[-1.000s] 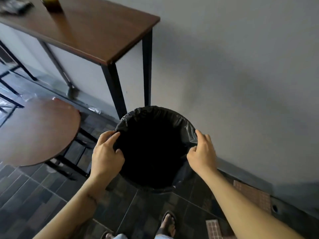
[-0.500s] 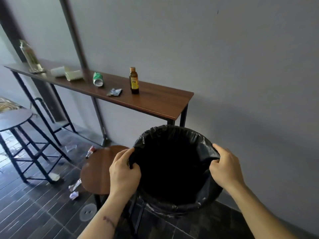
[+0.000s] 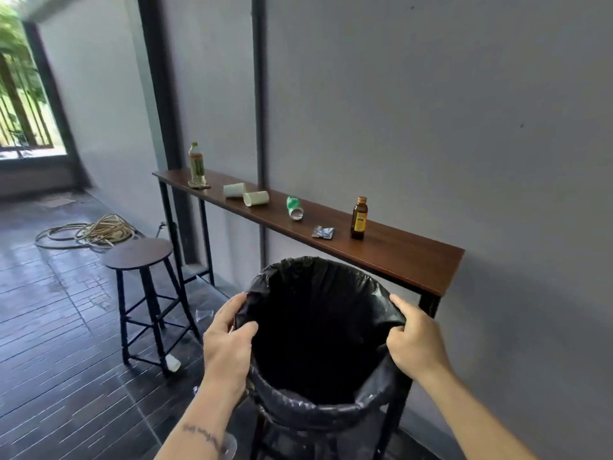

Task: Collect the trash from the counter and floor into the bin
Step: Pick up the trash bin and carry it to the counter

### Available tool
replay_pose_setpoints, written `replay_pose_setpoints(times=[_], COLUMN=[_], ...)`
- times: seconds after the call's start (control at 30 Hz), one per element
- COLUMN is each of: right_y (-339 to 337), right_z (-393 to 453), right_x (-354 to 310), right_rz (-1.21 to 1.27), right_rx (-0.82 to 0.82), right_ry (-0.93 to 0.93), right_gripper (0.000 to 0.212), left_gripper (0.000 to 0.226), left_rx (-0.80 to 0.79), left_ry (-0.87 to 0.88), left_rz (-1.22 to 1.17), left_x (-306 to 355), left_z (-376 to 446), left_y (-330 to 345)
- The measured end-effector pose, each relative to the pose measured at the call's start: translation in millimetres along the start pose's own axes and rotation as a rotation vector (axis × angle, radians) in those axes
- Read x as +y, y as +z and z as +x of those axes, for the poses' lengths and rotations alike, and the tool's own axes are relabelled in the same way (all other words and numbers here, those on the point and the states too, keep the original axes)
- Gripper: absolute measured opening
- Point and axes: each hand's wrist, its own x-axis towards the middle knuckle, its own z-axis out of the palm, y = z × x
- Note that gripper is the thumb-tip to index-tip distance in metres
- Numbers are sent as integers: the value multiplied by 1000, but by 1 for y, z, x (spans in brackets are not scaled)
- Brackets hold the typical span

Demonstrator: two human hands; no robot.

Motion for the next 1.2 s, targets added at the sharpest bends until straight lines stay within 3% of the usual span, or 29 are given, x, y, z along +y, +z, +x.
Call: replay_pose_setpoints(times=[0.2, 0.4, 0.87, 1.2], right_y=[38, 69, 161, 190], right_z=[32, 80, 214, 238], right_x=[-11, -16, -22, -11], right_rz=[41, -4, -35, -194], right_rx=[-43, -55, -271, -295], right_ry=[-10, -98, -120, -5], right_gripper=[78, 71, 61, 59], left_gripper=[80, 82, 80, 78], left_rx=[43, 141, 357, 254], left_ry=[-46, -121, -138, -59], left_rz=[113, 150, 294, 464], left_x=[-7, -28, -17, -24], left_z=[20, 67, 195, 247], left_y=[-16, -1, 18, 23])
